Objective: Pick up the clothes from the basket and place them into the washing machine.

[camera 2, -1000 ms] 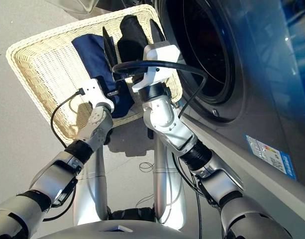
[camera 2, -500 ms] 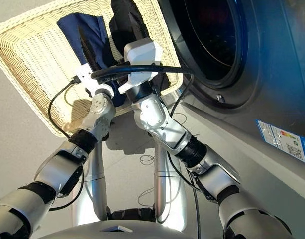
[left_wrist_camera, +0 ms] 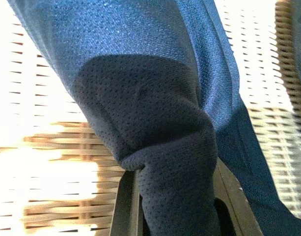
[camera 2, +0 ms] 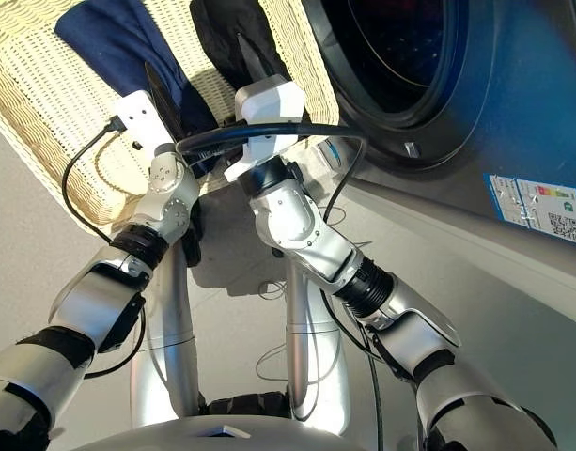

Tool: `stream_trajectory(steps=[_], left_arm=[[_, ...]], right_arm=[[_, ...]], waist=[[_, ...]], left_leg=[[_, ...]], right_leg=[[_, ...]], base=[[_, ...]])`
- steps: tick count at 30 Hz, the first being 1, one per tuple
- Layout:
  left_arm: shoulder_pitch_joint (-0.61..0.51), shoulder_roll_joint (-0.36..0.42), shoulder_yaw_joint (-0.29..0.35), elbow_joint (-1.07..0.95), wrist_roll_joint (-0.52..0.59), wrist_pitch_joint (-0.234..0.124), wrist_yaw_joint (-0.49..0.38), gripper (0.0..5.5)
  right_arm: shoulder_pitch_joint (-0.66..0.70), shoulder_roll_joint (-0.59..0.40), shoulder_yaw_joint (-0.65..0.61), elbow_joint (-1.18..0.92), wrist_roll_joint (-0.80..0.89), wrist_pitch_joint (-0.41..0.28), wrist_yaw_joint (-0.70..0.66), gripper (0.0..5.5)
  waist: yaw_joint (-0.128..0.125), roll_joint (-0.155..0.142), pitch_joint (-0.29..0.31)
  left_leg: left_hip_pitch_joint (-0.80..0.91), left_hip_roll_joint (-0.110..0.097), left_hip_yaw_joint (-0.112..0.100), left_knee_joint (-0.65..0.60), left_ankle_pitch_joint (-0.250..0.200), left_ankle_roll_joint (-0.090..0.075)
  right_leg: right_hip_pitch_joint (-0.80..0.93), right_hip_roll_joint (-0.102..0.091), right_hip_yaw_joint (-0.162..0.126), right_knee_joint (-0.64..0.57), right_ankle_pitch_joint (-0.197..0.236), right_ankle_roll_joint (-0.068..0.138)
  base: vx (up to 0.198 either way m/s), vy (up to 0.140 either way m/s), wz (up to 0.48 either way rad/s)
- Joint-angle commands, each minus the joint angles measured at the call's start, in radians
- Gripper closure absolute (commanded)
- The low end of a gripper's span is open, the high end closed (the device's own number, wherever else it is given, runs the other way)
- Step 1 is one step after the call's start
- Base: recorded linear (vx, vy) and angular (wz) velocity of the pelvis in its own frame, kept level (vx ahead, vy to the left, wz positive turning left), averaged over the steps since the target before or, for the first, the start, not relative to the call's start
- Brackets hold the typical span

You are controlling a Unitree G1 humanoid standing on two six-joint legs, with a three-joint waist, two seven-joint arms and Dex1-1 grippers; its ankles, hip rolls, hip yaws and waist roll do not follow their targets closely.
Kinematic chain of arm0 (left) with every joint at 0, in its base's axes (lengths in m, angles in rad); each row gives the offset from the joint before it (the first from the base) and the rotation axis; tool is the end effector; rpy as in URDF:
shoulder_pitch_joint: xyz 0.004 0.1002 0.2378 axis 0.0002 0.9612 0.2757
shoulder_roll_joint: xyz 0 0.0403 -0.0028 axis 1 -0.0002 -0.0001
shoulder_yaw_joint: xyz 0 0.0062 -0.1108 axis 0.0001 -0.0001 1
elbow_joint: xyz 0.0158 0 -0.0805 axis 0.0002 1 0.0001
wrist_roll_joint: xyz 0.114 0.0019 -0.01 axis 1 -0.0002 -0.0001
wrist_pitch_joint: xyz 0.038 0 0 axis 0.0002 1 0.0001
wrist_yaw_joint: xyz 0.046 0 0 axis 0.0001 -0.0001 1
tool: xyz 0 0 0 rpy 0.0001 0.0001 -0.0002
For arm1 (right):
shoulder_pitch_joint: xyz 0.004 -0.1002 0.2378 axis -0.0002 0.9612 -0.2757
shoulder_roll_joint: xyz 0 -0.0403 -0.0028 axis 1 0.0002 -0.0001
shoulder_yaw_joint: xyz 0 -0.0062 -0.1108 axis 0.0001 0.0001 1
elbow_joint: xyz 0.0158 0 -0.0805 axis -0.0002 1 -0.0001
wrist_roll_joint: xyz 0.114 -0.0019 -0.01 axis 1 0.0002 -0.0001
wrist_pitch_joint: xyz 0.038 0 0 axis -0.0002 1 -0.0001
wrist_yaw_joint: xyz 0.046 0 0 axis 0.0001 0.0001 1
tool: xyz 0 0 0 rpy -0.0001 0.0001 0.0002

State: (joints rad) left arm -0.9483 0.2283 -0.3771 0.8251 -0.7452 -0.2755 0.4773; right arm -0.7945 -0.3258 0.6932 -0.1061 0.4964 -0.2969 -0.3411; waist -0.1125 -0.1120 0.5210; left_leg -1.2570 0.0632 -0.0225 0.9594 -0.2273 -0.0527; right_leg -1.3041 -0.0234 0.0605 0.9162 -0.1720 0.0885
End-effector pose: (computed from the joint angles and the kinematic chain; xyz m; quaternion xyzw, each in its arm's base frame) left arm 0.3689 0.1071 0.1489 -0.1462 -0.0924 0.0975 0.9801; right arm 0.2553 -0.0306 0.2049 0.0873 -0.3690 0.2983 0.8759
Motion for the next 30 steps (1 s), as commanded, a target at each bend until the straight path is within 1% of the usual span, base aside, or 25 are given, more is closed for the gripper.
stream_trajectory(steps=[1, 2, 4, 5, 7, 9, 10, 11, 13, 14, 16, 17, 18, 19, 22, 23, 24, 25, 27, 28, 30], left_arm=[[0.091, -0.06, -0.071, -0.021, 0.037, 0.022, 0.001, 5.5], [0.124, -0.049, -0.079, -0.068, 0.055, 0.016, 0.0, 5.5], [0.176, -0.03, -0.079, -0.116, 0.079, 0.012, -0.002, 5.5], [0.206, -0.011, -0.077, -0.152, 0.104, 0.007, -0.004, 5.5], [0.277, 0.018, -0.06, -0.234, 0.135, -0.007, -0.008, 5.5], [0.343, 0.044, -0.046, -0.321, 0.163, -0.017, -0.012, 5.5], [0.368, 0.059, -0.038, -0.363, 0.178, -0.024, -0.021, 5.5], [0.397, 0.072, -0.027, -0.398, 0.196, -0.033, -0.028, 5.5], [0.446, 0.1, -0.004, -0.467, 0.231, -0.052, -0.048, 5.5], [0.47, 0.114, 0.009, -0.508, 0.242, -0.06, -0.052, 5.5], [0.532, 0.144, 0.033, -0.627, 0.267, -0.075, -0.073, 5.5], [0.568, 0.163, 0.048, -0.686, 0.3, -0.081, -0.093, 5.5], [0.568, 0.163, 0.048, -0.686, 0.3, -0.08, -0.093, 5.5], [0.58, 0.169, 0.052, -0.705, 0.313, -0.084, -0.106, 5.5], [0.622, 0.224, 0.063, -0.808, 0.382, -0.099, -0.152, 5.5], [0.621, 0.225, 0.063, -0.808, 0.382, -0.098, -0.151, 5.5], [0.626, 0.251, 0.061, -0.854, 0.403, -0.109, -0.172, 5.5], [0.627, 0.264, 0.065, -0.877, 0.415, -0.113, -0.177, 5.5], [0.627, 0.302, 0.063, -0.924, 0.423, -0.125, -0.209, 5.5], [0.626, 0.302, 0.063, -0.924, 0.423, -0.125, -0.209, 5.5], [0.615, 0.352, 0.045, -0.971, 0.415, -0.135, -0.246, 5.5]], right_arm=[[0.019, 0.003, -0.048, -0.127, -0.023, -0.074, 0.008, 0.0], [0.03, -0.008, -0.055, -0.13, -0.027, -0.075, 0.007, 0.0], [0.046, -0.021, -0.07, -0.131, -0.037, -0.074, 0.01, 0.0], [0.059, -0.033, -0.084, -0.131, -0.041, -0.078, 0.01, 0.0], [0.096, -0.059, -0.11, -0.126, -0.042, -0.081, 0.014, 0.0], [0.138, -0.083, -0.144, -0.129, -0.042, -0.083, 0.018, 0.0], [0.159, -0.093, -0.165, -0.127, -0.031, -0.086, 0.023, 0.0], [0.187, -0.098, -0.181, -0.119, -0.027, -0.087, 0.027, 0.0], [0.228, -0.106, -0.21, -0.108, -0.015, -0.089, 0.04, 0.0], [0.246, -0.111, -0.222, -0.112, -0.007, -0.09, 0.05, 0.0], [0.292, -0.119, -0.25, -0.121, 0.02, -0.09, 0.078, 0.0], [0.313, -0.131, -0.262, -0.127, 0.048, -0.081, 0.113, 0.0], [0.314, -0.131, -0.262, -0.127, 0.048, -0.081, 0.113, 0.0], [0.323, -0.134, -0.262, -0.127, 0.088, -0.076, 0.139, 0.0], [0.344, -0.154, -0.275, -0.13, 0.19, -0.066, 0.207, 0.0], [0.343, -0.154, -0.275, -0.13, 0.19, -0.066, 0.208, 0.0], [0.345, -0.173, -0.273, -0.125, 0.222, -0.053, 0.225, 0.0], [0.34, -0.185, -0.269, -0.123, 0.233, -0.046, 0.239, 0.0], [0.305, -0.245, -0.241, -0.114, 0.258, -0.008, 0.28, 0.0], [0.303, -0.245, -0.241, -0.113, 0.258, -0.008, 0.28, 0.0], [0.242, -0.321, -0.196, -0.115, 0.287, 0.022, 0.315, 0.0]], waist=[[0.007, 0.028, -0.001], [0.011, 0.031, -0.001], [0.019, 0.034, -0.001], [0.023, 0.035, -0.001], [0.032, 0.037, -0.001], [0.039, 0.039, -0.001], [0.041, 0.039, -0.001], [0.046, 0.038, -0.001], [0.053, 0.039, -0.001], [0.057, 0.037, -0.001], [0.065, 0.036, -0.001], [0.072, 0.033, -0.001], [0.072, 0.033, -0.001], [0.076, 0.031, -0.001], [0.093, 0.033, -0.001], [0.092, 0.033, -0.001], [0.098, 0.032, -0.001], [0.101, 0.031, -0.001], [0.107, 0.028, -0.001], [0.107, 0.028, -0.001], [0.112, 0.024, -0.008]], left_leg=[[0.089, 0.005, 0.044, -0.029, 0.0, -0.004], [0.108, 0.003, 0.044, -0.055, 0.01, -0.006], [0.146, 0.002, 0.044, -0.102, 0.024, -0.009], [0.177, 0.002, 0.046, -0.138, 0.035, -0.011], [0.232, -0.005, 0.047, -0.201, 0.057, -0.016], [0.286, -0.011, 0.048, -0.26, 0.077, -0.017], [0.304, -0.018, 0.047, -0.315, 0.129, -0.015], [0.342, -0.021, 0.051, -0.351, 0.141, -0.017], [0.425, -0.032, 0.048, -0.427, 0.163, -0.017], [0.462, -0.034, 0.05, -0.456, 0.169, -0.016], [0.525, -0.042, 0.05, -0.508, 0.182, -0.013], [0.594, -0.045, 0.052, -0.566, 0.196, -0.012], [0.596, -0.045, 0.052, -0.568, 0.196, -0.012], [0.624, -0.047, 0.054, -0.591, 0.204, -0.013], [0.74, -0.052, 0.058, -0.683, 0.23, -0.013], [0.74, -0.052, 0.058, -0.689, 0.236, -0.013], [0.789, -0.053, 0.06, -0.723, 0.241, -0.014], [0.807, -0.052, 0.061, -0.737, 0.245, -0.015], [0.837, -0.05, 0.061, -0.751, 0.251, -0.016], [0.836, -0.05, 0.061, -0.755, 0.256, -0.016], [0.85, -0.051, 0.059, -0.758, 0.256, -0.017]], right_leg=[[0.093, -0.011, -0.031, 0.026, -0.017, -0.013], [0.114, -0.015, -0.031, 0.003, -0.01, -0.014], [0.151, -0.017, -0.028, -0.039, 0.002, -0.015], [0.178, -0.022, -0.029, -0.067, 0.012, -0.015], [0.235, -0.025, -0.028, -0.123, 0.031, -0.016], [0.289, -0.028, -0.029, -0.173, 0.047, -0.011], [0.306, -0.029, -0.031, -0.224, 0.093, -0.011], [0.343, -0.033, -0.035, -0.256, 0.103, -0.007], [0.423, -0.038, -0.039, -0.328, 0.125, 0.001], [0.457, -0.038, -0.039, -0.358, 0.133, 0.003], [0.525, -0.043, -0.042, -0.411, 0.149, 0.009], [0.587, -0.047, -0.045, -0.463, 0.163, 0.016], [0.588, -0.047, -0.045, -0.464, 0.164, 0.016], [0.619, -0.05, -0.045, -0.488, 0.172, 0.019], [0.726, -0.062, -0.051, -0.563, 0.192, 0.031], [0.726, -0.062, -0.051, -0.568, 0.198, 0.031], [0.769, -0.067, -0.054, -0.596, 0.2, 0.036], [0.784, -0.069, -0.057, -0.603, 0.204, 0.037], [0.814, -0.071, -0.056, -0.618, 0.207, 0.038], [0.813, -0.071, -0.057, -0.622, 0.212, 0.038], [0.83, -0.073, -0.059, -0.625, 0.21, 0.038]], base=[[0.0, 0.0, 0.0], [0.0, 0.0, 0.0], [0.0, 0.0, 0.0], [0.0, 0.0, 0.0], [0.0, 0.0, 0.0], [0.0, 0.0, 0.0], [0.0, 0.0, 0.0], [0.0, 0.0, 0.0], [0.089, -0.026, 0.058], [0.089, -0.014, 0.104], [0.104, 0.004, 0.07], [0.099, 0.016, 0.056], [0.093, 0.013, 0.117], [0.069, -0.006, 0.118], [0.112, 0.01, 0.034], [0.085, 0.018, 0.015], [0.069, 0.021, 0.014], [0.094, 0.027, 0.029], [0.028, 0.004, 0.01], [0.0, 0.0, 0.0], [0.0, 0.0, 0.0]])
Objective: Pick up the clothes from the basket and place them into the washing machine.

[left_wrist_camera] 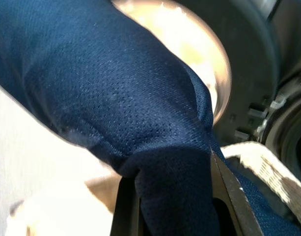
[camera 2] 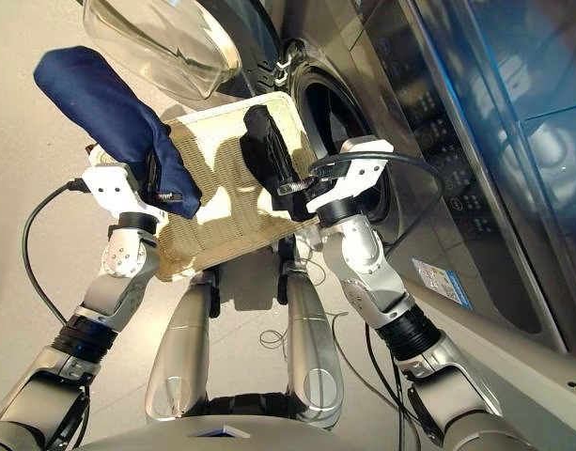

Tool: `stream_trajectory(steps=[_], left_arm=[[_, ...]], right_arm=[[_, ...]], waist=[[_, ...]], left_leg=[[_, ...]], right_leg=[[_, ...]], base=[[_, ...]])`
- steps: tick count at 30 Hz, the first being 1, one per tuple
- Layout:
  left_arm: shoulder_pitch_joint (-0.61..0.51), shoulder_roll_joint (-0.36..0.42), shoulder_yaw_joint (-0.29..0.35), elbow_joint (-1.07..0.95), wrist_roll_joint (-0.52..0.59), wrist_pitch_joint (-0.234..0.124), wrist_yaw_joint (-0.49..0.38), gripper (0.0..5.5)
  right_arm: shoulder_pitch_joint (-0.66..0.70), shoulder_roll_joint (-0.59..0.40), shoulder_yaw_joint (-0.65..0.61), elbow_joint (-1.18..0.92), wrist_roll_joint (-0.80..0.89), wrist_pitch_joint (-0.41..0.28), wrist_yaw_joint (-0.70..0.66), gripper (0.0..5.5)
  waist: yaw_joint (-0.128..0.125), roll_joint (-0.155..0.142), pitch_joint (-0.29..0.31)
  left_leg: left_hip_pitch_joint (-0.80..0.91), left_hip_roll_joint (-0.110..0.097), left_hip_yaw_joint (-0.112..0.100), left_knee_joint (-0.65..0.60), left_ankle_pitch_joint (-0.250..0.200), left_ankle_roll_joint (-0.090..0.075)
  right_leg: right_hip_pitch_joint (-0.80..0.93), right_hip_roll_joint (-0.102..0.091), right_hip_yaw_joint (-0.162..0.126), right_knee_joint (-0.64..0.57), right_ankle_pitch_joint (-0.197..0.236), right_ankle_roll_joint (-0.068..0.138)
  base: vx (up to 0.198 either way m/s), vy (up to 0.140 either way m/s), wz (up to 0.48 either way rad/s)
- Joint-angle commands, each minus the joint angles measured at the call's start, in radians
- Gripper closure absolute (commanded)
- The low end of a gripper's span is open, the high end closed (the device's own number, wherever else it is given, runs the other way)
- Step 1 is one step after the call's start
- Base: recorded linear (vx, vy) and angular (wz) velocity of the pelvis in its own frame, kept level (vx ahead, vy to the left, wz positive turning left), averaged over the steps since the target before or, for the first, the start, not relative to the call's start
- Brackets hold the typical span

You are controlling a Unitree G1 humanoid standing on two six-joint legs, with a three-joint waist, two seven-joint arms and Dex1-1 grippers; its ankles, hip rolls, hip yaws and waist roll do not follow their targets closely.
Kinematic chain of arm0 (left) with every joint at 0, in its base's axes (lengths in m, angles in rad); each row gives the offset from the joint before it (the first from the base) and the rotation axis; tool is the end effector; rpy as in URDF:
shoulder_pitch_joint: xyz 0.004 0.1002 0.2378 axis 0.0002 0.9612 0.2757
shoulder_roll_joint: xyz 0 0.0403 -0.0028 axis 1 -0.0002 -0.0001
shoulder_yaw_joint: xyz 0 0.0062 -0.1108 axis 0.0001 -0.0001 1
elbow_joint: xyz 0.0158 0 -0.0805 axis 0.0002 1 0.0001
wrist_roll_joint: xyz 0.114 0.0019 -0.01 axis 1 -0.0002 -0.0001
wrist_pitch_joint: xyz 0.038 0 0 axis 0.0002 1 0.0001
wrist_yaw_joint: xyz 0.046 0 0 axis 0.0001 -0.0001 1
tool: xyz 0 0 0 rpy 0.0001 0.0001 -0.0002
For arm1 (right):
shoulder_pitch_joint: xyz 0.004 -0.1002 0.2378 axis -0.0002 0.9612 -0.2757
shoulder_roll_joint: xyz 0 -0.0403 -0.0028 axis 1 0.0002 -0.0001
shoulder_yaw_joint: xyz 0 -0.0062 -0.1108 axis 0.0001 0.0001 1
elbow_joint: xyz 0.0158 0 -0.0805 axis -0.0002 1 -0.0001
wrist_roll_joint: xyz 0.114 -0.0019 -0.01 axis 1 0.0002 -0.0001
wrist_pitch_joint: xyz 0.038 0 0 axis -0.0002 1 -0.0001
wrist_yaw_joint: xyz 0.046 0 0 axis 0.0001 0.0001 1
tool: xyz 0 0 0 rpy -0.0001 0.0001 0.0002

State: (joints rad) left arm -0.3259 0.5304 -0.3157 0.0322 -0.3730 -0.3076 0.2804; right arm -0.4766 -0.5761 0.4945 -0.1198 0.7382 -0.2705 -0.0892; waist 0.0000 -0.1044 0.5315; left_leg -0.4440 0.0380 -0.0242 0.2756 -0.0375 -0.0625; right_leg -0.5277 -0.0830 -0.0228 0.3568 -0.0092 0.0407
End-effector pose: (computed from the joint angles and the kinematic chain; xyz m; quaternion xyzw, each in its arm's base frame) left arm 0.2656 0.1723 0.1138 0.0453 -0.2328 -0.0431 0.9705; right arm 0.2649 -0.1310 0.1526 0.0832 -0.2350 0.2579 0.9335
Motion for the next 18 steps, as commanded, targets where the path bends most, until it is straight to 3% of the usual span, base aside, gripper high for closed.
stream_trajectory(steps=[1, 3, 5, 6, 7, 9, 10, 12, 13, 18], left_arm=[[-0.019, 0.087, -0.031, -0.207, 0.052, -0.109, -0.064, 5.5], [-0.056, 0.179, -0.073, -0.273, 0.066, -0.117, -0.09, 5.5], [-0.069, 0.209, -0.095, -0.278, 0.081, -0.118, -0.094, 5.5], [-0.098, 0.272, -0.142, -0.297, 0.128, -0.116, -0.097, 5.5], [-0.099, 0.272, -0.141, -0.297, 0.128, -0.116, -0.097, 5.5], [-0.158, 0.358, -0.214, -0.321, 0.196, -0.113, -0.098, 5.5], [-0.159, 0.358, -0.214, -0.32, 0.196, -0.114, -0.097, 5.5], [-0.225, 0.418, -0.29, -0.331, 0.254, -0.112, -0.092, 5.5], [-0.228, 0.418, -0.291, -0.33, 0.255, -0.112, -0.091, 5.5], [-0.348, 0.459, -0.417, -0.316, 0.322, -0.109, -0.081, 5.5]], right_arm=[[-0.114, -0.111, 0.031, -0.103, 0.06, 0.008, 0.082, 0.0], [-0.244, -0.198, 0.124, -0.112, 0.123, 0.039, 0.126, 0.0], [-0.289, -0.225, 0.157, -0.115, 0.144, 0.041, 0.136, 0.0], [-0.374, -0.262, 0.208, -0.12, 0.178, 0.042, 0.148, 0.0], [-0.376, -0.262, 0.209, -0.119, 0.179, 0.042, 0.148, 0.0], [-0.488, -0.292, 0.294, -0.126, 0.237, 0.051, 0.172, 0.0], [-0.491, -0.292, 0.296, -0.124, 0.238, 0.05, 0.173, 0.0], [-0.58, -0.304, 0.376, -0.119, 0.274, 0.058, 0.187, 0.0], [-0.581, -0.304, 0.377, -0.117, 0.275, 0.057, 0.187, 0.0], [-0.683, -0.271, 0.467, -0.086, 0.288, 0.066, 0.193, 0.0]], waist=[[0.003, 0.016, -0.023], [0.01, 0.014, -0.027], [0.009, 0.014, -0.029], [0.013, 0.015, -0.029], [0.012, 0.015, -0.031], [0.015, 0.015, -0.036], [0.014, 0.016, -0.034], [0.016, 0.015, -0.036], [0.016, 0.016, -0.035], [0.016, 0.017, -0.032]], left_leg=[[0.04, -0.027, 0.059, -0.073, 0.065, -0.007], [0.044, -0.027, 0.055, -0.063, 0.06, -0.009], [0.043, -0.027, 0.056, -0.064, 0.065, -0.01], [0.048, -0.028, 0.056, -0.06, 0.061, -0.009], [0.045, -0.028, 0.056, -0.064, 0.067, -0.009], [0.048, -0.027, 0.057, -0.065, 0.069, -0.01], [0.048, -0.027, 0.057, -0.064, 0.068, -0.01], [0.048, -0.026, 0.058, -0.056, 0.068, -0.012], [0.048, -0.026, 0.058, -0.056, 0.068, -0.012], [0.048, -0.026, 0.054, -0.038, 0.064, -0.012]], right_leg=[[0.059, -0.012, 0.024, -0.066, 0.046, 0.087], [0.068, -0.011, 0.025, -0.061, 0.038, 0.086], [0.068, -0.011, 0.024, -0.063, 0.042, 0.086], [0.074, -0.011, 0.026, -0.061, 0.038, 0.087], [0.071, -0.011, 0.026, -0.066, 0.043, 0.087], [0.074, -0.01, 0.028, -0.067, 0.044, 0.089], [0.074, -0.01, 0.028, -0.067, 0.044, 0.089], [0.076, -0.011, 0.028, -0.065, 0.044, 0.088], [0.076, -0.011, 0.028, -0.065, 0.044, 0.088], [0.083, -0.014, 0.031, -0.056, 0.04, 0.089]], base=[[0.0, 0.0, 0.0], [0.0, 0.0, 0.0], [0.0, 0.0, 0.0], [0.0, 0.0, 0.0], [0.0, 0.0, 0.0], [0.0, 0.0, 0.0], [0.0, 0.0, 0.0], [0.0, 0.0, 0.0], [0.0, 0.0, 0.0], [0.0, 0.0, 0.0]])
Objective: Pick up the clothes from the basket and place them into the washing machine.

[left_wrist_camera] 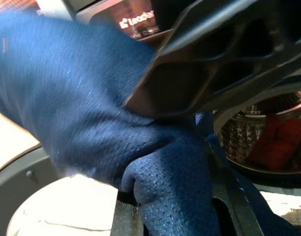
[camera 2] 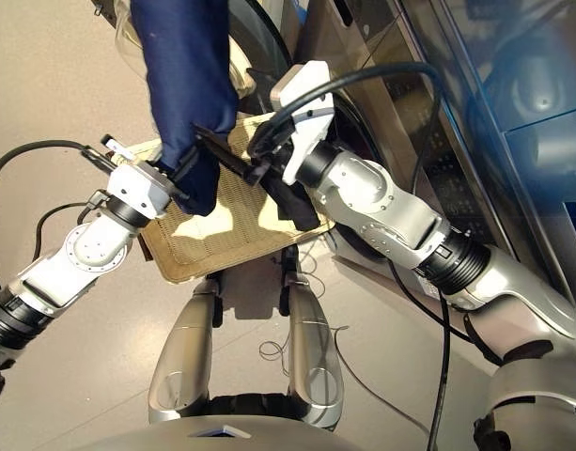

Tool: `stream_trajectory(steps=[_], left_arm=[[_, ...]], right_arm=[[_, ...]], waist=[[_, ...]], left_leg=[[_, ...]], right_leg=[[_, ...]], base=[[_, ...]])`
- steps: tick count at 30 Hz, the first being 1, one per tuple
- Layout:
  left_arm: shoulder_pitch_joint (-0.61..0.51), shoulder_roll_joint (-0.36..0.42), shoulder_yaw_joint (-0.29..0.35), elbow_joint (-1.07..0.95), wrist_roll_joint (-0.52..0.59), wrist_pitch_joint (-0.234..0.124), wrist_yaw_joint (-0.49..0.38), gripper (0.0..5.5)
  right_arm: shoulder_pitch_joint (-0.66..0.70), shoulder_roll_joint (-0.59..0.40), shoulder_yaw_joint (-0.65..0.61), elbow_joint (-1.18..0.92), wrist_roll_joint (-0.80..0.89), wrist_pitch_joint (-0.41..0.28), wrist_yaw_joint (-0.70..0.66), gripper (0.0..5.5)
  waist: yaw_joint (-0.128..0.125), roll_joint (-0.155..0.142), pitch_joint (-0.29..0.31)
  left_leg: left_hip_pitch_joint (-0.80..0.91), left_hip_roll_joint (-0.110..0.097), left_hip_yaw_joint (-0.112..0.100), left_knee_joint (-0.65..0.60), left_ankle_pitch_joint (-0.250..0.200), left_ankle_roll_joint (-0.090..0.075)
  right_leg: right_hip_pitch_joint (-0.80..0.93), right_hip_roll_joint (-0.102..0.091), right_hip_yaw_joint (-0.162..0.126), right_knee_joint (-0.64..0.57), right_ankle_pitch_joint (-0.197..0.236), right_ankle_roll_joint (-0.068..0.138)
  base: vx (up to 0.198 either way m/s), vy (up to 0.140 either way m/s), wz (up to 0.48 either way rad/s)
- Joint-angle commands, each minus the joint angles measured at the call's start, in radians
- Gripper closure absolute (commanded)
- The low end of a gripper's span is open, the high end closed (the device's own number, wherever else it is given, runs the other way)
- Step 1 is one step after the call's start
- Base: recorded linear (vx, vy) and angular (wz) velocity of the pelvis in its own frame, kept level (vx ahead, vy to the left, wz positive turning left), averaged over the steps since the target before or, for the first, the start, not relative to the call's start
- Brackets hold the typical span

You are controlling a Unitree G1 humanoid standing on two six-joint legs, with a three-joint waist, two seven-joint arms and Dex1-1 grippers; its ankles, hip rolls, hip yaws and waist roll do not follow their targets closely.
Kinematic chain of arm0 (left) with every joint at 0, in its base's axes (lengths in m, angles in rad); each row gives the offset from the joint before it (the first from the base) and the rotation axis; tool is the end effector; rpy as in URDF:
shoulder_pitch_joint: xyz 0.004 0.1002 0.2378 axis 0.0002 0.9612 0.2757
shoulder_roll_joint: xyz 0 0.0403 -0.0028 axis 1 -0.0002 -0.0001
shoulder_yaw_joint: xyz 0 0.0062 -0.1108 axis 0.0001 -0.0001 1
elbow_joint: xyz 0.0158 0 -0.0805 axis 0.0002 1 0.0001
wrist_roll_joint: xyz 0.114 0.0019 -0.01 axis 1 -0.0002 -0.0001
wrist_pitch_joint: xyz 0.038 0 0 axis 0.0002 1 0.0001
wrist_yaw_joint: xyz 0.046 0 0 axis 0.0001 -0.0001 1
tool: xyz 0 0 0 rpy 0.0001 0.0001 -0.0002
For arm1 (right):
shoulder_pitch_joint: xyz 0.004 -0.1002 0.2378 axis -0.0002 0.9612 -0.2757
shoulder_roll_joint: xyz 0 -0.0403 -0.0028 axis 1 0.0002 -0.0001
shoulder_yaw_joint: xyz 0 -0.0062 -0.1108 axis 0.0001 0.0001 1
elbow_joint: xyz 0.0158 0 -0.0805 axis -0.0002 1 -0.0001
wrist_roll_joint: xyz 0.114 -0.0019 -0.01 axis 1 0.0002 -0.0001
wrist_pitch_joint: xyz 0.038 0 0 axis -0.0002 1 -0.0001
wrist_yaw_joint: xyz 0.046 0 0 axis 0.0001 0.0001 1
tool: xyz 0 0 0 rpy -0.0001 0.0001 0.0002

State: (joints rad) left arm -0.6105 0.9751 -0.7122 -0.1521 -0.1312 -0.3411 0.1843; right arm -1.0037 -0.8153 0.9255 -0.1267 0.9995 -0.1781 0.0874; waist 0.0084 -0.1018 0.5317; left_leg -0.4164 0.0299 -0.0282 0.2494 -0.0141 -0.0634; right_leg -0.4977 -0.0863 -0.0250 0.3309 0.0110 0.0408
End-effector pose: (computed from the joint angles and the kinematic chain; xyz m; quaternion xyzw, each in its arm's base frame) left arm 0.2586 0.1628 0.1678 0.3640 -0.3364 -0.2834 0.8210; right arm 0.2807 -0.0950 0.2190 -0.0610 -0.1936 0.4922 0.8465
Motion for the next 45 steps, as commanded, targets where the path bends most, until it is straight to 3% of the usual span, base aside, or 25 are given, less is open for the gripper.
stream_trajectory(steps=[1, 7, 16, 18, 19, 20, 26, 29, 32, 34, 35, 37, 40, 45], left_arm=[[-0.087, 0.017, -0.046, -0.124, 0.093, -0.073, 0.016, 5.5], [-0.16, 0.04, -0.137, -0.099, 0.152, -0.068, 0.021, 5.5], [-0.205, 0.048, -0.182, -0.102, 0.217, -0.063, 0.032, 5.5], [-0.204, 0.047, -0.182, -0.098, 0.221, -0.062, 0.036, 5.5], [-0.198, 0.045, -0.178, -0.097, 0.221, -0.062, 0.039, 5.5], [-0.194, 0.044, -0.175, -0.098, 0.223, -0.063, 0.043, 5.5], [-0.164, 0.034, -0.156, -0.085, 0.23, -0.061, 0.064, 5.5], [-0.116, 0.013, -0.114, -0.086, 0.219, -0.06, 0.087, 5.5], [-0.035, -0.028, -0.054, -0.075, 0.199, -0.052, 0.12, 5.5], [-0.003, -0.043, -0.025, -0.057, 0.213, -0.047, 0.137, 2.87], [0.001, -0.048, -0.021, -0.048, 0.228, -0.044, 0.144, 0.0], [0.013, -0.071, 0.0, -0.025, 0.248, -0.038, 0.171, 0.0], [0.04, -0.1, 0.018, -0.006, 0.256, -0.05, 0.202, 0.0], [0.026, -0.143, 0.0, -0.001, 0.245, -0.075, 0.264, 0.0]], right_arm=[[-0.174, -0.019, 0.045, -0.076, 0.029, -0.027, 0.014, 0.0], [-0.234, 0.027, 0.075, -0.074, 0.032, -0.042, 0.013, 0.0], [-0.241, 0.054, 0.084, -0.051, 0.03, -0.05, -0.004, 0.0], [-0.238, 0.049, 0.08, -0.052, 0.026, -0.054, -0.009, 1.23], [-0.231, 0.047, 0.075, -0.053, 0.025, -0.057, -0.012, 4.01], [-0.225, 0.043, 0.07, -0.056, 0.021, -0.061, -0.017, 5.5], [-0.18, 0.021, 0.003, -0.086, -0.078, -0.107, -0.062, 5.5], [-0.062, 0.037, -0.086, -0.076, -0.109, -0.12, -0.081, 5.5], [0.146, 0.073, -0.215, -0.066, -0.151, -0.139, -0.127, 5.5], [0.283, 0.1, -0.311, -0.053, -0.219, -0.151, -0.172, 5.5], [0.34, 0.116, -0.347, -0.055, -0.256, -0.148, -0.189, 5.5], [0.454, 0.157, -0.415, -0.013, -0.303, -0.155, -0.225, 5.5], [0.534, 0.173, -0.471, 0.025, -0.524, -0.159, -0.313, 5.5], [0.539, 0.262, -0.485, 0.215, -0.835, -0.152, -0.511, 5.5]], waist=[[0.008, 0.016, -0.03], [0.012, 0.015, -0.022], [0.014, 0.014, -0.016], [0.015, 0.014, -0.015], [0.015, 0.014, -0.015], [0.015, 0.014, -0.014], [0.011, 0.015, -0.012], [0.01, 0.016, -0.012], [0.005, 0.02, -0.012], [-0.005, 0.023, -0.012], [-0.005, 0.024, -0.012], [-0.01, 0.026, -0.012], [-0.016, 0.029, -0.012], [-0.018, 0.039, -0.012]], left_leg=[[0.021, -0.019, 0.057, -0.007, 0.04, -0.011], [0.019, -0.023, 0.06, 0.001, 0.039, -0.009], [0.004, -0.027, 0.056, 0.021, 0.038, -0.007], [0.002, -0.027, 0.056, 0.023, 0.039, -0.008], [0.001, -0.028, 0.055, 0.024, 0.038, -0.007], [0.001, -0.028, 0.055, 0.024, 0.039, -0.007], [-0.006, -0.028, 0.054, 0.031, 0.038, -0.005], [-0.01, -0.029, 0.052, 0.034, 0.037, -0.003], [-0.015, -0.031, 0.049, 0.034, 0.038, 0.0], [-0.018, -0.032, 0.047, 0.03, 0.039, 0.003], [-0.018, -0.033, 0.046, 0.03, 0.039, 0.003], [-0.024, -0.035, 0.044, 0.031, 0.039, 0.006], [-0.027, -0.036, 0.043, 0.034, 0.037, 0.009], [-0.037, -0.039, 0.04, 0.042, 0.033, 0.013]], right_leg=[[0.054, -0.012, 0.034, -0.027, 0.02, 0.089], [0.055, -0.013, 0.042, -0.023, 0.022, 0.088], [0.05, -0.015, 0.044, -0.016, 0.022, 0.084], [0.047, -0.016, 0.045, -0.014, 0.024, 0.083], [0.047, -0.016, 0.046, -0.014, 0.024, 0.083], [0.047, -0.016, 0.046, -0.013, 0.024, 0.082], [0.046, -0.019, 0.048, -0.013, 0.024, 0.083], [0.045, -0.018, 0.049, -0.011, 0.023, 0.083], [0.042, -0.019, 0.045, -0.014, 0.023, 0.083], [0.041, -0.02, 0.043, -0.017, 0.022, 0.084], [0.041, -0.021, 0.041, -0.015, 0.02, 0.084], [0.037, -0.022, 0.039, -0.014, 0.021, 0.086], [0.034, -0.023, 0.038, -0.01, 0.019, 0.086], [0.031, -0.024, 0.042, -0.01, 0.019, 0.087]], base=[[0.0, 0.0, 0.0], [0.0, 0.0, 0.0], [0.0, 0.0, 0.0], [0.0, 0.0, 0.0], [0.0, 0.0, 0.0], [0.0, 0.0, 0.0], [0.0, 0.0, 0.0], [0.0, 0.0, 0.0], [0.0, 0.0, 0.0], [0.0, 0.0, 0.0], [0.0, 0.0, 0.0], [0.0, 0.0, 0.0], [0.0, 0.0, 0.0], [0.0, 0.0, 0.0]])
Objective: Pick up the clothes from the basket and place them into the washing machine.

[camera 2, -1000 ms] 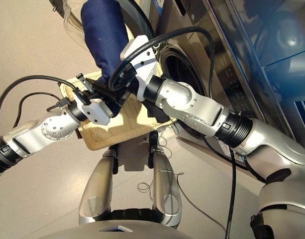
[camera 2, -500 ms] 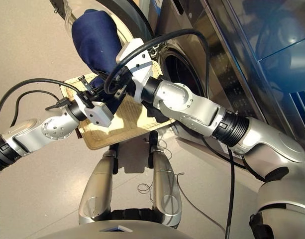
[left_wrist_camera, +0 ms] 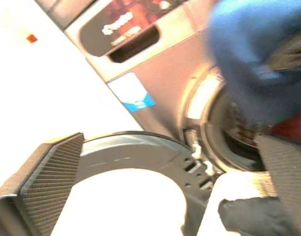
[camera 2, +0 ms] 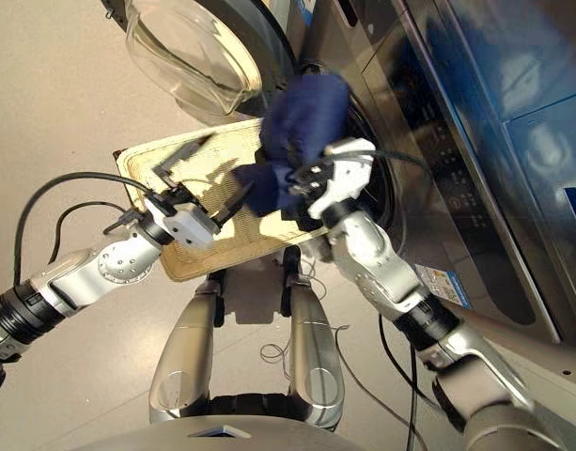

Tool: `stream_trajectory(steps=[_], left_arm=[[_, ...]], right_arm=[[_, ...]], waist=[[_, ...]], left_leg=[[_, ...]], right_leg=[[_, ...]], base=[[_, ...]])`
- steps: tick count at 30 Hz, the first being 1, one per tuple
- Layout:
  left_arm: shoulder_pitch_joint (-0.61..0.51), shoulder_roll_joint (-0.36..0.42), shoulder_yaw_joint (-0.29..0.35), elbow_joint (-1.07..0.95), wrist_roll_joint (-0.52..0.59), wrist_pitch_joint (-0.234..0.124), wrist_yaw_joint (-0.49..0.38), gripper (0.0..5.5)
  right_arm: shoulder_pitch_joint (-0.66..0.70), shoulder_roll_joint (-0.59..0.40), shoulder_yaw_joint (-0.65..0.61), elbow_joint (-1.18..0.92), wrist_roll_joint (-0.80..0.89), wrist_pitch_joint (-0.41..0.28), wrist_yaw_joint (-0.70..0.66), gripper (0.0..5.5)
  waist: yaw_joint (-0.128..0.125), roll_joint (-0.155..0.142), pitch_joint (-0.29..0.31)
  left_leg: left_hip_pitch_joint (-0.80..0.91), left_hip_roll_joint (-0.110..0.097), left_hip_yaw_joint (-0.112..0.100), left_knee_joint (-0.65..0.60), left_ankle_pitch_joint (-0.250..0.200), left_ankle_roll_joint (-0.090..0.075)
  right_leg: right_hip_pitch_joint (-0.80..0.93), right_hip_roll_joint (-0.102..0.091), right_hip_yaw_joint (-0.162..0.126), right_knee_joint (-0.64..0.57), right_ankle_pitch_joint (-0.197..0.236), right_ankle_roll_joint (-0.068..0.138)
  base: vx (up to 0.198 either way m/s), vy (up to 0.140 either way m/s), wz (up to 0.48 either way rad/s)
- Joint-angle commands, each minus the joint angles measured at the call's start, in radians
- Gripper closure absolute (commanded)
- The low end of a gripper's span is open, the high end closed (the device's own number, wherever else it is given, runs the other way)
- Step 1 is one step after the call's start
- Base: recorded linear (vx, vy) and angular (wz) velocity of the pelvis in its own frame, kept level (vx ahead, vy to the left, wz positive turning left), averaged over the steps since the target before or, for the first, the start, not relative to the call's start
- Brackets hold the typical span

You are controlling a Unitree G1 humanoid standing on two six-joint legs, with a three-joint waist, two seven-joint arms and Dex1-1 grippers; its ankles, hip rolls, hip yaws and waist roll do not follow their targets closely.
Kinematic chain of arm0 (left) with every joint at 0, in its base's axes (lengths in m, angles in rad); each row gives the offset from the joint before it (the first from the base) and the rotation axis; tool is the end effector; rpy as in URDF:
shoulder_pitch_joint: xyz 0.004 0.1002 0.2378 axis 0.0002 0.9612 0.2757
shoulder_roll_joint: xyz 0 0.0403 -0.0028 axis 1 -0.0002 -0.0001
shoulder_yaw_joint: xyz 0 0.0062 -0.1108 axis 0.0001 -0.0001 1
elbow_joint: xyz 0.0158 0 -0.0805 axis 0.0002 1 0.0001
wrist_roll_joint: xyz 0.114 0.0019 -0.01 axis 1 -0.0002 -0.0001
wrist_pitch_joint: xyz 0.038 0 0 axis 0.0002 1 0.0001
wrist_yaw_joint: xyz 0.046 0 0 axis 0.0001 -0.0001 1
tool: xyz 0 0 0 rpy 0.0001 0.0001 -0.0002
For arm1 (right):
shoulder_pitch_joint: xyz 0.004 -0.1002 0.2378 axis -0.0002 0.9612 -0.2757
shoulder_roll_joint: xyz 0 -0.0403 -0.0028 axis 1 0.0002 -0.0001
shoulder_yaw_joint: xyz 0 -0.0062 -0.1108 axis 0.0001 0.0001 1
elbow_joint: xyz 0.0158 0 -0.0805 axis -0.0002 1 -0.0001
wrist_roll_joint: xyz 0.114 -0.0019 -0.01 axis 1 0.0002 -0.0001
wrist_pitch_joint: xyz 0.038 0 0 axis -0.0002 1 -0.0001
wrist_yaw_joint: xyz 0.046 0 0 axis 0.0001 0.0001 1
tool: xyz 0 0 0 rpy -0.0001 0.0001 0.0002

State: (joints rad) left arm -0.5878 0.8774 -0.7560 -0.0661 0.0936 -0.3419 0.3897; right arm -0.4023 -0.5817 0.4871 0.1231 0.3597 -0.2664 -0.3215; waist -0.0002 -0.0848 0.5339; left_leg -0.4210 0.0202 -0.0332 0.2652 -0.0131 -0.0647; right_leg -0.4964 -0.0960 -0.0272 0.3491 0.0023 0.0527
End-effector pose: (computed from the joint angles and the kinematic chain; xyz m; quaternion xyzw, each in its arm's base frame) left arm 0.2616 0.1512 0.1380 0.3910 -0.3721 -0.2154 0.8138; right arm 0.2737 -0.1596 0.0982 -0.1075 -0.1792 0.0782 0.9748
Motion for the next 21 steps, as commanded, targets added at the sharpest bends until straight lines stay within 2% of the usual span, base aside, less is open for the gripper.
stream_trajectory(steps=[1, 4, 10, 16, 21], left_arm=[[-0.001, -0.053, 0.042, -0.087, 0.017, -0.079, 0.068, 0.0], [-0.012, -0.079, 0.032, -0.087, -0.009, -0.089, 0.091, 0.0], [-0.054, -0.127, 0.006, -0.09, -0.054, -0.1, 0.112, 0.0], [-0.103, -0.199, -0.003, -0.115, -0.105, -0.101, 0.121, 0.0], [-0.195, -0.294, -0.01, -0.118, -0.124, -0.087, 0.131, 0.0]], right_arm=[[-0.072, 0.043, -0.046, 0.008, -0.224, -0.059, -0.136, 5.5], [-0.111, 0.108, -0.047, 0.172, -0.269, -0.037, -0.218, 5.5], [-0.251, 0.166, -0.034, 0.454, -0.289, -0.003, -0.315, 5.5], [-0.449, 0.144, 0.011, 0.69, -0.325, 0.051, -0.356, 5.5], [-0.556, 0.114, 0.044, 0.823, -0.333, 0.087, -0.373, 5.5]], waist=[[-0.01, 0.024, -0.014], [-0.005, 0.033, -0.014], [0.009, 0.046, -0.014], [0.032, 0.063, -0.014], [0.031, 0.074, -0.014]], left_leg=[[-0.034, -0.031, 0.045, 0.027, 0.031, 0.015], [-0.039, -0.033, 0.044, 0.028, 0.03, 0.016], [-0.072, -0.037, 0.038, 0.044, 0.027, 0.013], [-0.128, -0.041, 0.031, 0.061, 0.028, 0.009], [-0.225, -0.049, 0.021, 0.143, 0.007, 0.009]], right_leg=[[0.027, -0.014, 0.045, -0.026, 0.027, 0.075], [0.023, -0.016, 0.048, -0.025, 0.026, 0.075], [-0.007, -0.018, 0.046, -0.012, 0.021, 0.074], [-0.056, -0.019, 0.038, 0.002, 0.019, 0.07], [-0.147, -0.013, 0.045, 0.075, -0.002, 0.06]], base=[[0.0, 0.0, 0.0], [0.0, 0.0, 0.0], [0.0, 0.0, 0.0], [0.0, 0.0, 0.0], [-0.006, -0.006, 0.054]])
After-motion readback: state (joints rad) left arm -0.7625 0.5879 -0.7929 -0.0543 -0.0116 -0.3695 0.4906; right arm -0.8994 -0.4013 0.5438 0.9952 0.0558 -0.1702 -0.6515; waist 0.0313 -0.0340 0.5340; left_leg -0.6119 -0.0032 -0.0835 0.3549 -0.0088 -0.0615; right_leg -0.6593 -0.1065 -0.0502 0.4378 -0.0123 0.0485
